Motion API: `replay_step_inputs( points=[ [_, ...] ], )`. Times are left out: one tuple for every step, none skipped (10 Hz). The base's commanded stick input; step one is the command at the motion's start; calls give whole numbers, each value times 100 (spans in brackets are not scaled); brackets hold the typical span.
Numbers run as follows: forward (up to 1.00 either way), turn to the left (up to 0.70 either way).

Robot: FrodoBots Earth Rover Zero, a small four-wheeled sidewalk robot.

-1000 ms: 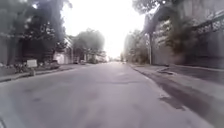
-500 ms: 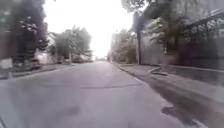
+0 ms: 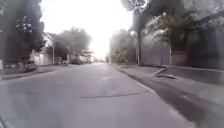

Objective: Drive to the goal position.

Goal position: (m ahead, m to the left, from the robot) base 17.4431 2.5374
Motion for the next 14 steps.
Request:
replay_step_inputs(
  points=[
    [100, 0],
    [100, 0],
    [100, 0],
    [100, 0],
    [100, 0],
    [100, 0],
    [100, 0],
    [100, 0],
    [100, 0],
    [100, 0],
    [100, 0],
    [100, 0],
    [100, 0],
    [100, 0]
  ],
)
